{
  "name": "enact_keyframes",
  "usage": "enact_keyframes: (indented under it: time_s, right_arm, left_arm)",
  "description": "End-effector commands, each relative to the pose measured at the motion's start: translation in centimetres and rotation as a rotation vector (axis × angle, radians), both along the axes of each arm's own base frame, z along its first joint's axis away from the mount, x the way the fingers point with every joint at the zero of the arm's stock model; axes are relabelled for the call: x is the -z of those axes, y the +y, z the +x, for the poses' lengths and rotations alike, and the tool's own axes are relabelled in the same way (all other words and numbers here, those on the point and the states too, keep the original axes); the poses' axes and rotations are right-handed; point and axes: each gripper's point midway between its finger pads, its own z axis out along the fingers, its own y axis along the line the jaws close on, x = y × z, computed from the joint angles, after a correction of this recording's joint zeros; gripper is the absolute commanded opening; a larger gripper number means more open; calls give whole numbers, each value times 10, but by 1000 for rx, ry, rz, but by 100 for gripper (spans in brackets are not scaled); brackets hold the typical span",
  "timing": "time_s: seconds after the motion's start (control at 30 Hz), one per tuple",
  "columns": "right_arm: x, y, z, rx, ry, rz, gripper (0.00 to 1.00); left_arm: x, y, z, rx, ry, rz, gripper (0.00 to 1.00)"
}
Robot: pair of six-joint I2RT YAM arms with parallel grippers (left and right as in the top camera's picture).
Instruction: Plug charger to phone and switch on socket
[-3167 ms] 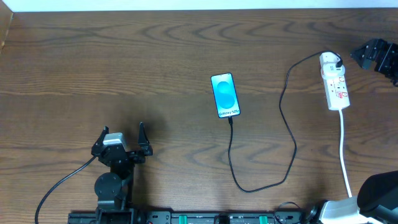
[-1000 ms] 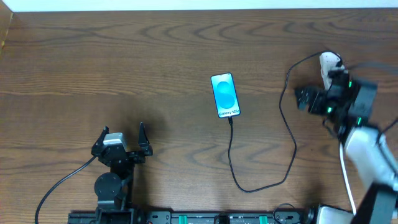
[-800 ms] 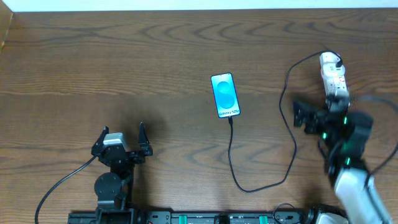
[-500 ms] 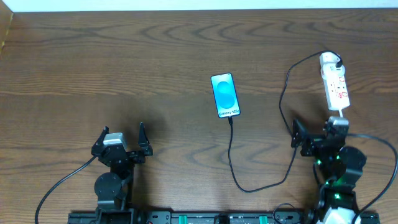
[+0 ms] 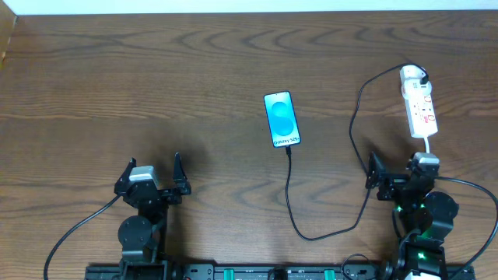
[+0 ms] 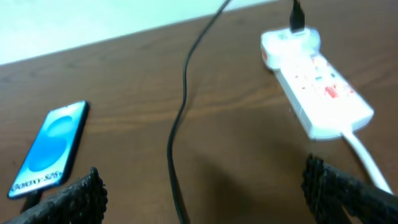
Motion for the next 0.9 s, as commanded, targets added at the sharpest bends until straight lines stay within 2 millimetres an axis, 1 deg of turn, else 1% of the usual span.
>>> enact_keyframes:
  time_s: [0.0,0.13,0.3,0.53,0.87]
  right_arm:
    - [-4,0,-2,7,-14,-3,99]
    - [-10,1,-7,7,-36,-8,99]
    - [-8,0,-14,21,-28,-11,99]
    - [-25,0,-14,19,-103,-25,99]
    - [-34,3,-15,10,-143,-32,99]
  left_arm:
    - [18,3,-1,-13,55,8,98]
    - [18,3,-1,-13,55,8,98]
    - [18,3,-1,-13,55,8,98]
    - [18,3,-1,-13,55,8,98]
    - [18,3,-1,-13,55,8,98]
